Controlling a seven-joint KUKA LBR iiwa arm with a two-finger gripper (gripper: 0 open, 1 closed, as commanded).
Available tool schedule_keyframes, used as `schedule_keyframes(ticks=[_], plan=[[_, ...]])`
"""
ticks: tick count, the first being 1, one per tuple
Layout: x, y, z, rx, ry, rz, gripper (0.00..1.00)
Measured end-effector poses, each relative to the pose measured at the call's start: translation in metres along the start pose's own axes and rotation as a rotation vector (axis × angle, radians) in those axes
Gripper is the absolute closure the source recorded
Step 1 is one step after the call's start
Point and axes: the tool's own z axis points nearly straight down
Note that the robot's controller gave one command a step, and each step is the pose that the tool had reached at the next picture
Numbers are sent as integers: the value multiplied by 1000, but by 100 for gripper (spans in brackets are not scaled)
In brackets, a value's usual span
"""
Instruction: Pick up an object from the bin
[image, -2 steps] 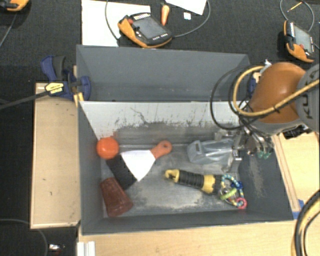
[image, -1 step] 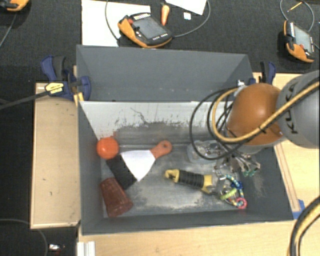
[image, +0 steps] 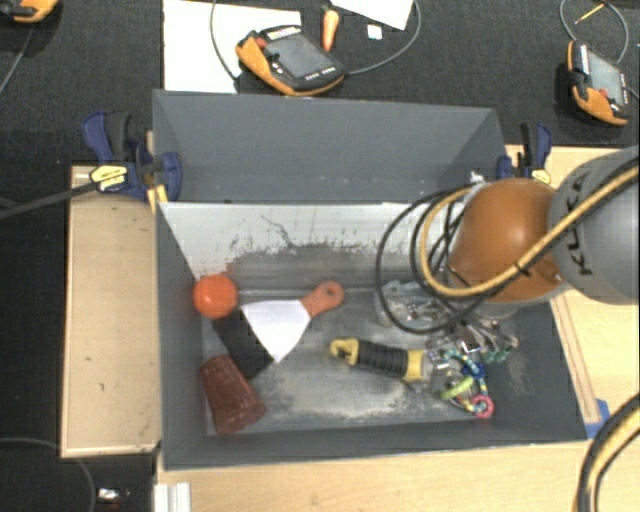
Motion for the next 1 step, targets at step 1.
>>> schedule_keyframes(ticks=[1], plan=[[-1,-1,-6,-1,-5,147,0]])
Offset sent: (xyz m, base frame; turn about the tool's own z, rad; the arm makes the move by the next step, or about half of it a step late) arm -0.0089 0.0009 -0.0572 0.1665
